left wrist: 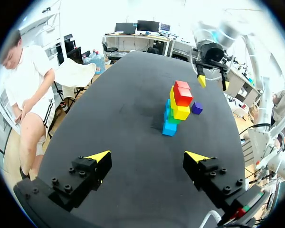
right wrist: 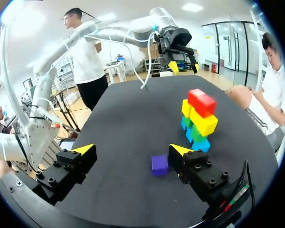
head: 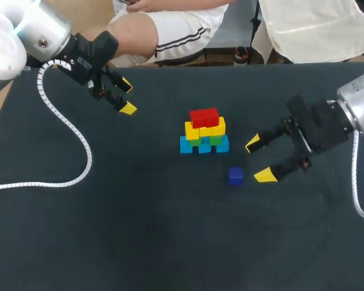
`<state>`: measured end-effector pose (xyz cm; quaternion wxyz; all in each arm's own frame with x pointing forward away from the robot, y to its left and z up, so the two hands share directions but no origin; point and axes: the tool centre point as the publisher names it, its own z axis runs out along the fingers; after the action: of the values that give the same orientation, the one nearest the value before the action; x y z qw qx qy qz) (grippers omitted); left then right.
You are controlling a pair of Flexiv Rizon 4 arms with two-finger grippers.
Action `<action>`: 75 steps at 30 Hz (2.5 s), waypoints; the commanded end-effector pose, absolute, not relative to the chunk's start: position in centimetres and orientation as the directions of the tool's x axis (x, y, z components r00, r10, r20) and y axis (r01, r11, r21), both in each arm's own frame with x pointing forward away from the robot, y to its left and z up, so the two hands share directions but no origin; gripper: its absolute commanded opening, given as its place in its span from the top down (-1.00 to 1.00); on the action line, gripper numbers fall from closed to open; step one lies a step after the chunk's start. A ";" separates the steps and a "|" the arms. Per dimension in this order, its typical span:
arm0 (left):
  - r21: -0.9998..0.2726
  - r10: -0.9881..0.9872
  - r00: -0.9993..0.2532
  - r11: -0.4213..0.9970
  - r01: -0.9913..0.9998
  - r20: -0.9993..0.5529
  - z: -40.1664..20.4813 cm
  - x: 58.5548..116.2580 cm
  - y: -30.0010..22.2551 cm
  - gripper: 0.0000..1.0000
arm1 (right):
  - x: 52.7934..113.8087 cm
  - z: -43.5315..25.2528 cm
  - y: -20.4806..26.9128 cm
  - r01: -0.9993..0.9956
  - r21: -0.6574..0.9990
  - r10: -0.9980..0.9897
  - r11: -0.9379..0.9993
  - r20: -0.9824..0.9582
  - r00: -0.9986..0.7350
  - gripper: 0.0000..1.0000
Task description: Place the blue cubes, place green cubes on the blue cubes, place the yellow cubes on the green cubes, then place the red cubes on the yellow cubes, and place purple cube on the red cubes.
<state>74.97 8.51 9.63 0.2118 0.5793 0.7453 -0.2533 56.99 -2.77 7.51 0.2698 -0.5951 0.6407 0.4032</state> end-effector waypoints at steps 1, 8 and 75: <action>-0.130 0.755 -0.237 0.199 0.971 -0.611 9.6 74.9 8.6 -1.00 | 58.3 6.5 -2.4 -0.973 0.223 -0.529 -0.060 -0.834 -0.159 -1.00; -0.130 0.755 -0.237 0.199 0.971 -0.611 9.6 74.9 8.6 -1.00 | 57.6 5.7 -2.6 -0.966 0.259 -0.507 -0.020 -0.835 -0.213 -1.00; -0.130 0.755 -0.237 0.199 0.971 -0.611 9.6 74.9 8.6 -1.00 | 59.4 0.2 -0.6 -0.984 0.142 -0.597 -0.107 -0.801 -0.050 -1.00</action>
<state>74.97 8.51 9.63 0.2118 0.5792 0.7453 -0.2533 59.33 -0.76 0.28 0.2579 -0.6392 0.6159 0.3816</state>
